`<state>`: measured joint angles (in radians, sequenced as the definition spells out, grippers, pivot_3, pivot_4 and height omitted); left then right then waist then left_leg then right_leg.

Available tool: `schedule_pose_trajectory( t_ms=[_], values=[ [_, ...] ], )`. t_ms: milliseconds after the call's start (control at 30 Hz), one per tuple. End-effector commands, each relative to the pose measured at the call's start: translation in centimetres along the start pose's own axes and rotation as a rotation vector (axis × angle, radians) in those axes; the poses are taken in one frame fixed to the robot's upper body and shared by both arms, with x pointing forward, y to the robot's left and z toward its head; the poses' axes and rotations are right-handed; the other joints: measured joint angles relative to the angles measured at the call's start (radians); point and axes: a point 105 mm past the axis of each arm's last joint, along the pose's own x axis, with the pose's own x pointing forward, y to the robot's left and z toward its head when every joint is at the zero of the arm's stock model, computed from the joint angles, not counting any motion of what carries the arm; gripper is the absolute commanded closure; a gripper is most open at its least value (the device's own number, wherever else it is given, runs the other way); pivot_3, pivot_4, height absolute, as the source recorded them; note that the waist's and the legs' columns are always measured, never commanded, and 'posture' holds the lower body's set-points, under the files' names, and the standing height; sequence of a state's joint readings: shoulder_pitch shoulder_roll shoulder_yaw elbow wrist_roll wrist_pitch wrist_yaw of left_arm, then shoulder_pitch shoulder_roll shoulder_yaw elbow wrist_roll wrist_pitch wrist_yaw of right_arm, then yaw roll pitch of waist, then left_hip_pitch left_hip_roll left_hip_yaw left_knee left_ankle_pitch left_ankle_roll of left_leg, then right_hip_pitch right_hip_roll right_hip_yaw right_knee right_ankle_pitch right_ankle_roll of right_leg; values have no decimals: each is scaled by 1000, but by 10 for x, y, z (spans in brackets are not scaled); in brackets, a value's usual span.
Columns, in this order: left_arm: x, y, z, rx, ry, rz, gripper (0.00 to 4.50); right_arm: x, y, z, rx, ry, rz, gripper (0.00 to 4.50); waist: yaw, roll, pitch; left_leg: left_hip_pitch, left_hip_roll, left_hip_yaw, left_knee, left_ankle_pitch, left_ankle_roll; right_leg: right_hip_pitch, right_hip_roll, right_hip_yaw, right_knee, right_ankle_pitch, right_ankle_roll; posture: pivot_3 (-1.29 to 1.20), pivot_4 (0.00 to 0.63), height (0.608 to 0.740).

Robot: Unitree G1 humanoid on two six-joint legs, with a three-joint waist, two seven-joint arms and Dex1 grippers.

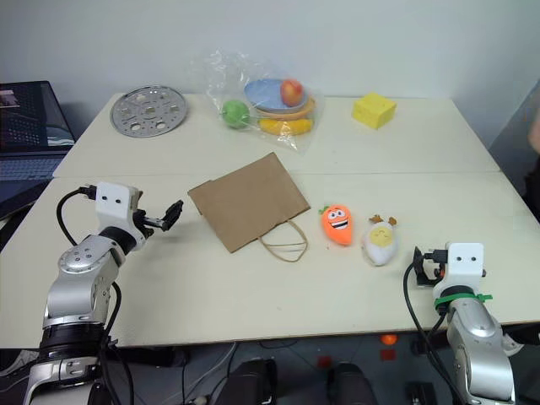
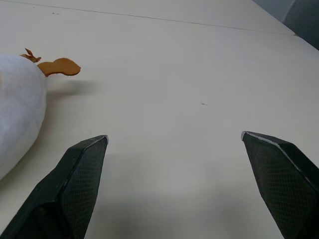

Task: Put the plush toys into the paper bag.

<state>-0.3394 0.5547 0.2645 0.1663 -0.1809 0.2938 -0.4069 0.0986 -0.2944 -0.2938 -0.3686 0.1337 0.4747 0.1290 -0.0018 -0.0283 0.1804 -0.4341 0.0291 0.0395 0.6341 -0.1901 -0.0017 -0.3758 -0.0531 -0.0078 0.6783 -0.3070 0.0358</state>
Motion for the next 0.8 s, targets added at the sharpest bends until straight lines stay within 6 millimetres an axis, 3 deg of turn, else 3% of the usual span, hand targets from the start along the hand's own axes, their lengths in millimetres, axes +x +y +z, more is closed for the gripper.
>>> schedule_pose_trajectory(
  t_ms=[33, 333, 500, 600, 700, 800],
  values=[
    [-3, 4, 18, 37, -50, 1, 15, 0, -7, 11, -17, -43, -23, 0, 0, 0, 0, 0, 0, 0, 0, 0, 0, 0, 0, 0, 0, 0, 0, 0, 150, 740],
    [-6, 1, 26, 14, -91, -44, 15, -1, -13, 18, -38, -63, -22, 0, 0, 0, 0, 0, 0, 0, 0, 0, 0, 0, 0, 0, 0, 0, 0, 0, 150, 740],
    [-12, -15, 51, 54, -146, -250, 15, -2, -21, 39, -46, -104, 48, 0, 0, 0, 0, 0, 0, 0, 0, 0, 0, 0, 0, 0, 0, 0, 0, 0, 150, 740],
    [-19, -34, 66, 131, -158, -446, 15, -8, -12, 59, -41, -135, 208, 0, 0, 0, 0, 0, 0, 0, 0, 0, 0, 0, 0, 0, 0, -1, -1, 0, 150, 740],
    [-35, -62, 77, 214, -144, -712, 15, -32, 15, 85, -22, -138, 559, 0, 0, 0, 0, 0, 0, 0, 0, 0, 0, 1, 0, 0, 0, -1, -2, 0, 150, 740],
    [-38, -70, 77, 237, -115, -801, 15, -50, 26, 94, -38, -93, 733, 0, 1, 0, 0, 0, 0, -1, -1, 0, 0, 1, 0, 0, -2, -2, -4, 0, 150, 740]
  ],
)
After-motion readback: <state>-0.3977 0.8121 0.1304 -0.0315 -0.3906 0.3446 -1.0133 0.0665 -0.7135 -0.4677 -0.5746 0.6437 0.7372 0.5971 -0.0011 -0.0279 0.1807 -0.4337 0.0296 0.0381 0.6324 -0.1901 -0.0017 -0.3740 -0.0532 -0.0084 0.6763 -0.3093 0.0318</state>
